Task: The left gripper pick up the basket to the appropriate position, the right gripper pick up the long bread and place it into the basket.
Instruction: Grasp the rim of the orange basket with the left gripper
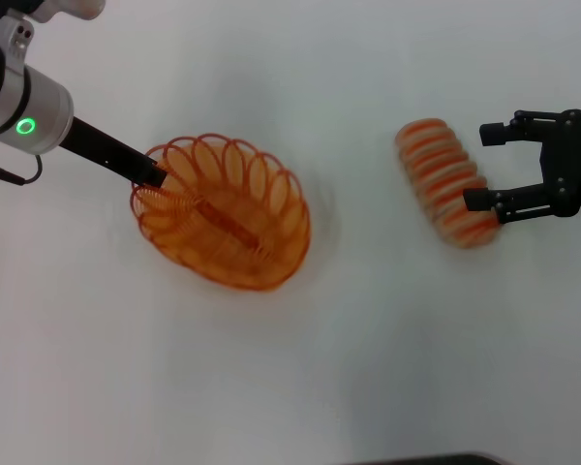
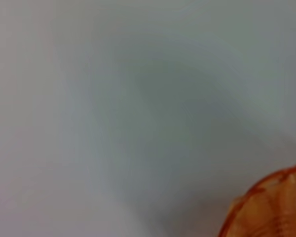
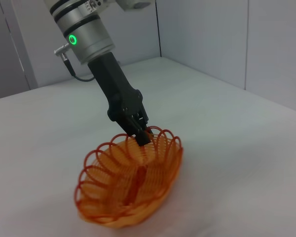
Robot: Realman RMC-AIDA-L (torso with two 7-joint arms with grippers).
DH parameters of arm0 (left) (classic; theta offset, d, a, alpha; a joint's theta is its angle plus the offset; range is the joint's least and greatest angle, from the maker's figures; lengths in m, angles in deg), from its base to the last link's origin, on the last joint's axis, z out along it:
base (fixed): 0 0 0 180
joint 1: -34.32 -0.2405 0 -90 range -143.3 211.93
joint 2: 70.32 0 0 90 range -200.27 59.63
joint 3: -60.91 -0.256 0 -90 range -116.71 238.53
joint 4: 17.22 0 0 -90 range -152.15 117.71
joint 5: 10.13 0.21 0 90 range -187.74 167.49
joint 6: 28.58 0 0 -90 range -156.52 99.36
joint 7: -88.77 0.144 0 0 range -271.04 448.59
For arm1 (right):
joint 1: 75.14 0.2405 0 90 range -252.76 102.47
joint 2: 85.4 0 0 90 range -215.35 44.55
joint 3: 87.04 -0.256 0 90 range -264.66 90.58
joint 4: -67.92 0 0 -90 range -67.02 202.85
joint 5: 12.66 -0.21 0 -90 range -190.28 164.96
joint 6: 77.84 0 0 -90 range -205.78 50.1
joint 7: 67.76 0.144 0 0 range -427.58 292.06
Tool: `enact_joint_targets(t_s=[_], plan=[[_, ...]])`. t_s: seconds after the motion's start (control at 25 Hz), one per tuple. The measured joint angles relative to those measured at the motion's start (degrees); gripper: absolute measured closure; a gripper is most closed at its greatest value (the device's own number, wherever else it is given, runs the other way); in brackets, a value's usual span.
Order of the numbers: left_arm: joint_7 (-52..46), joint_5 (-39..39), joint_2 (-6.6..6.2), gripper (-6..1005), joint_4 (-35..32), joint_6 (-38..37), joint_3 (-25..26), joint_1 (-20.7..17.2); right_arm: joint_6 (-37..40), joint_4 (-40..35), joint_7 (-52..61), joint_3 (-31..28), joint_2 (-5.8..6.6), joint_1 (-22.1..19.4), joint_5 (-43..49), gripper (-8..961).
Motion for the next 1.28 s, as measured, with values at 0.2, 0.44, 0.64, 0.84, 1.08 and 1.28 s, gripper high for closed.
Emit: enact_joint_targets(t_s=[0.2, 0.44, 0.64, 0.84, 1.08, 1.28], plan=[[-0.57, -0.05, -0.14, 850, 0.01, -0.18, 0.37, 0.0, 0.0, -0.03, 0.0, -0.09, 0.0, 0.01, 0.0, 7], [-3.59, 0.11, -0.39, 871, -0.52, -1.28, 0.55, -0.01, 0.0, -0.07, 0.0, -0.09, 0.0, 0.01, 0.0, 7], [-7.67, 0.2, -1.16, 889, -2.65, -3.8, 0.74, -0.47, -0.08, -0.08, -0.09, -0.14, 0.0, 0.02, -0.06, 7], [-12.89, 0.21, -2.52, 899, -4.37, -7.33, 1.25, -0.84, -0.37, -0.07, 0.06, -1.36, 0.05, 0.41, -0.16, 7], [-15.75, -0.31, -2.69, 908, -6.05, -13.41, 8.13, -0.75, -0.56, -0.03, 0.17, -1.7, 0.08, 0.67, -0.79, 7], [-15.96, -1.25, -2.34, 909, -6.2, -17.34, 14.38, -0.66, -1.1, 0.06, 0.17, -2.12, 0.09, 0.93, -0.81, 7]])
